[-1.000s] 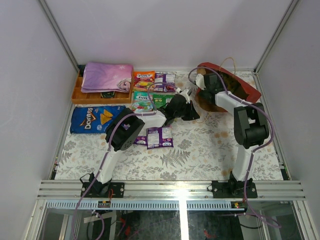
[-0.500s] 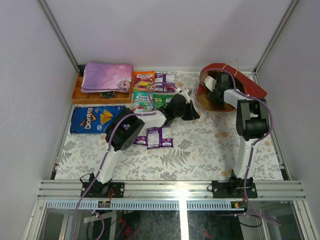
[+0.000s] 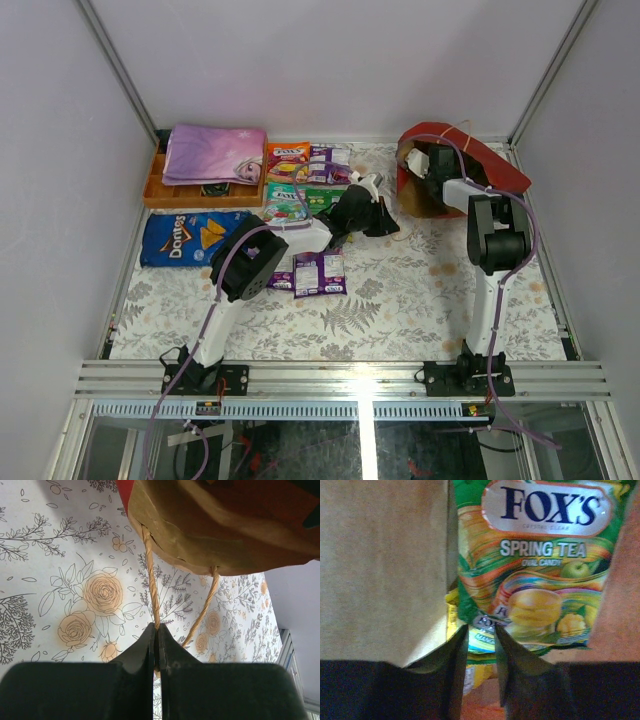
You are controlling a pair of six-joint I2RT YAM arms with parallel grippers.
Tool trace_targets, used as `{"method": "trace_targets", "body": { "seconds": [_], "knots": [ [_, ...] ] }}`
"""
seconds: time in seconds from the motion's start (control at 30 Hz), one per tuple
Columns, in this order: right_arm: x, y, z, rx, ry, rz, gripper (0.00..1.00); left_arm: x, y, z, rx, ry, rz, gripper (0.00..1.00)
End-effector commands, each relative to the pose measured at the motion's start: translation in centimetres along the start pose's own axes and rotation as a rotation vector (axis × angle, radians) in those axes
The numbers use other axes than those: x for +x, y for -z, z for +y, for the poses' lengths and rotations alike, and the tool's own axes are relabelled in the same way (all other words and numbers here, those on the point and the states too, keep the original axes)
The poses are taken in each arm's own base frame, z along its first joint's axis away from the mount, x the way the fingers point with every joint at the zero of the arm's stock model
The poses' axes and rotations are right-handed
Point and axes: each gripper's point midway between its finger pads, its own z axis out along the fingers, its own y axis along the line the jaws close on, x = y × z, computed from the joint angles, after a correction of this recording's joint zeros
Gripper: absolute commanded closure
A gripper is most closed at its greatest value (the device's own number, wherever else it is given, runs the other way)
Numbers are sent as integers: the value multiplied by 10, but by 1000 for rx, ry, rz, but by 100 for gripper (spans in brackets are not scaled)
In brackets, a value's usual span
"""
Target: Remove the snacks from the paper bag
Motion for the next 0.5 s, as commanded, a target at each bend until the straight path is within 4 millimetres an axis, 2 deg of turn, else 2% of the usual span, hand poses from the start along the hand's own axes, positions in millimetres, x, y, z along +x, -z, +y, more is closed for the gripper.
{"method": "trace_targets", "body": {
  "seconds": [0.0,0.07,0.1,0.3,0.47],
  "knots": [
    [-1,8,-39,156,-27,9,78,1,-4,-8,39,-27,10,100],
    [-7,14,-43,153,-33,-17,98,0,-4,-8,40,-26,8,100],
    [-12,19,-44,147,-43,-39,100,-1,-4,-8,41,-26,7,100],
    [-54,69,-52,114,-143,-251,100,-2,-6,-8,43,-24,9,100],
    [-67,97,-51,67,-147,-297,100,-3,-5,-8,41,-27,8,100]
  ]
}}
